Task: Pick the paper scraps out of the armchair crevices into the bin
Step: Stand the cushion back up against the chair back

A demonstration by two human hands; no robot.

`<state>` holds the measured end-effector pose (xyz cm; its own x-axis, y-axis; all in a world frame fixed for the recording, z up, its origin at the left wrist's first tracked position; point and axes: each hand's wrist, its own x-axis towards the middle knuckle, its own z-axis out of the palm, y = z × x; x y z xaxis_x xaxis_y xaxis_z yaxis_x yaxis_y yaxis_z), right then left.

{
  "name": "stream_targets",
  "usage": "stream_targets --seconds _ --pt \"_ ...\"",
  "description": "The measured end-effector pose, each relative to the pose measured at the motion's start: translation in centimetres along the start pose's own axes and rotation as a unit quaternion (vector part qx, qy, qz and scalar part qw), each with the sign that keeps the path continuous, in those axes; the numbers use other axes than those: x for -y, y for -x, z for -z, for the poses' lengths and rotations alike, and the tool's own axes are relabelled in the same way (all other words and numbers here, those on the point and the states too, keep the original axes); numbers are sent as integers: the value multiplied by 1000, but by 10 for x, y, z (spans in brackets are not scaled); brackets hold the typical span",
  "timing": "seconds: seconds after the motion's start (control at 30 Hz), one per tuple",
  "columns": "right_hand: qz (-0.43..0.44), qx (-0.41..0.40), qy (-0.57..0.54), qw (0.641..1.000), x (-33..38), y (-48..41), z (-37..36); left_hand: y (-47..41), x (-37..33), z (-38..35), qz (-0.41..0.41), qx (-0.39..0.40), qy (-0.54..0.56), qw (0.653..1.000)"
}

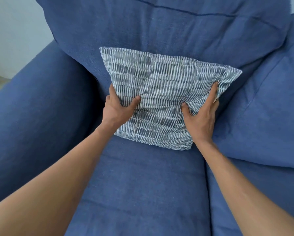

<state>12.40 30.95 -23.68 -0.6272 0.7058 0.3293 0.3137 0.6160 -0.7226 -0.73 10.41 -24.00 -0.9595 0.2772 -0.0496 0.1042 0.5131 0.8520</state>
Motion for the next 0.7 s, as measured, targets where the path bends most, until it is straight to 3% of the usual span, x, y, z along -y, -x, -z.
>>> stream_targets --seconds 0.23,0.47,0.7 --pt "-9 -5 6 1000 7 12 0 9 21 5 -17 -11 -10 1000" --pt "3 0 49 999 -8 85 -11 83 82 -10 -51 -52 -94 993" --pt "-27 112 137 984 -43 200 -44 163 148 -34 -57 90 -258 960"
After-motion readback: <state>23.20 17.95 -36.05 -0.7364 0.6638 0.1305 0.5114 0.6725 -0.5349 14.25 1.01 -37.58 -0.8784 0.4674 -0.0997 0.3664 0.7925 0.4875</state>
